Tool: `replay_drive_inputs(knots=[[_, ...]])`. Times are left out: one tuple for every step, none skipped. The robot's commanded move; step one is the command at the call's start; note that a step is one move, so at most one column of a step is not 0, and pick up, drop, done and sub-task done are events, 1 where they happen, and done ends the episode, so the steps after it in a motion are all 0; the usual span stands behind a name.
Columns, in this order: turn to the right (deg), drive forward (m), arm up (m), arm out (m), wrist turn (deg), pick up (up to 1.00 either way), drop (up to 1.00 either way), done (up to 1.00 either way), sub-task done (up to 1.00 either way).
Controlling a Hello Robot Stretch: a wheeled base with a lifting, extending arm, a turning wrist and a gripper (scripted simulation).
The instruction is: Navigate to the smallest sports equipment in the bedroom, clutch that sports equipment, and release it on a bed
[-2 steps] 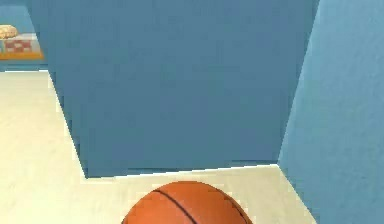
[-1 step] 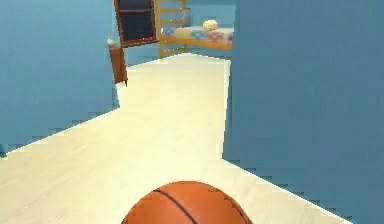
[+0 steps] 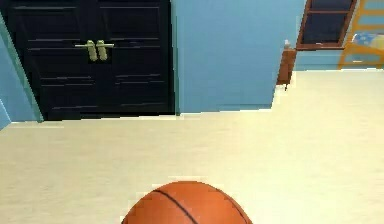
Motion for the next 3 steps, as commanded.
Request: replay_drive_inputs(knots=[[-6.0,0.0,0.0,0.0,0.0,0.0,0.0,0.0,0.0],[0.0,0.25,0.0,0.0,0.0,0.0,0.0,0.0,0.0],[45.0,0.0,0.0,0.0,0.0,0.0,0.0,0.0,0.0]])
